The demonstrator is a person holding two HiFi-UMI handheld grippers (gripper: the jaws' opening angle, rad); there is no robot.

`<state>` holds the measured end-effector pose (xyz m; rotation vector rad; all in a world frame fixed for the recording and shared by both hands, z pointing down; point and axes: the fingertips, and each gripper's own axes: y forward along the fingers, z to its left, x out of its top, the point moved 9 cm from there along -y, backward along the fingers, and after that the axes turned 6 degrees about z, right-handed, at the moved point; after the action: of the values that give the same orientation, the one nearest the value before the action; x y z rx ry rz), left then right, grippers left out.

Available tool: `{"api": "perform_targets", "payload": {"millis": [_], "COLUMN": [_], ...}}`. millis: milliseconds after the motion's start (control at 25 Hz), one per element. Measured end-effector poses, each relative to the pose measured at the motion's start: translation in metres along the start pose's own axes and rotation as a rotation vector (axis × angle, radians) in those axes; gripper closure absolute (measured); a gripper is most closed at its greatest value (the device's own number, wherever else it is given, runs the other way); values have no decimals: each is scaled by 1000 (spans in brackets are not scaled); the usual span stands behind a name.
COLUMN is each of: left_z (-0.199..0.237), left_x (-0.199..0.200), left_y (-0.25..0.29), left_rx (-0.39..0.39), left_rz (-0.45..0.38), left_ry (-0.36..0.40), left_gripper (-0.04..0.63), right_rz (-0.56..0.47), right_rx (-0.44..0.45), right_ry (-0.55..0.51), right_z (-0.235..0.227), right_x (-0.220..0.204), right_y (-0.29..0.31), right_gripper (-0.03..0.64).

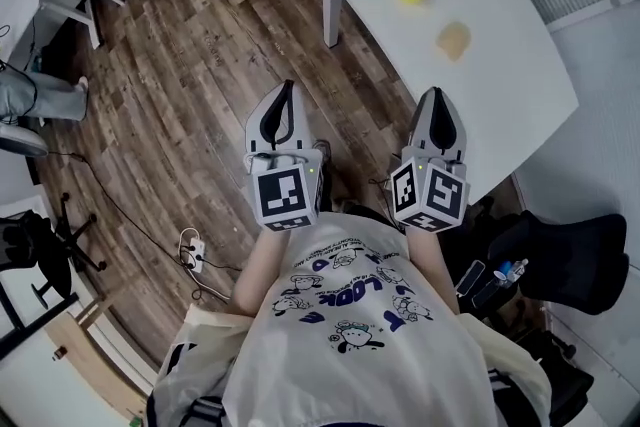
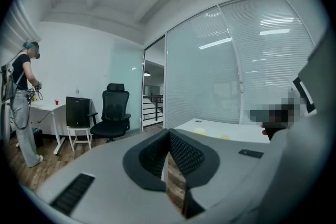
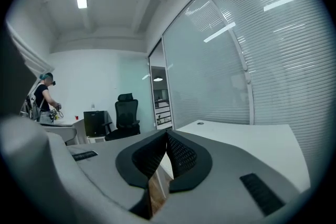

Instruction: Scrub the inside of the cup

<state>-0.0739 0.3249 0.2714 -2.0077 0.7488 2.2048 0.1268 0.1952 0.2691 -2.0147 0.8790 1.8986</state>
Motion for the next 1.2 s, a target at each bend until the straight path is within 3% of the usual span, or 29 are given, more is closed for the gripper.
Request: {"api": "perform_targets", "payload": {"millis": [280,760,1200], "left_z": [26,14,-19], "left_x": [24,20,28], "left_y": [62,117,177], "left_rx": [-93,-231,-264], "left_rz": [10,84,118], "left_ry": [22,43,80], "left_gripper": [569,569,569], "right_rz": [-1,49,91], "right_rx": [-116,-275,-335], "right_ry": [42,63,115], "right_z": [12,-5,-54], "right_x": [12,4,2], "right_y": [42,63,103], "right_gripper": [618,618,606]}}
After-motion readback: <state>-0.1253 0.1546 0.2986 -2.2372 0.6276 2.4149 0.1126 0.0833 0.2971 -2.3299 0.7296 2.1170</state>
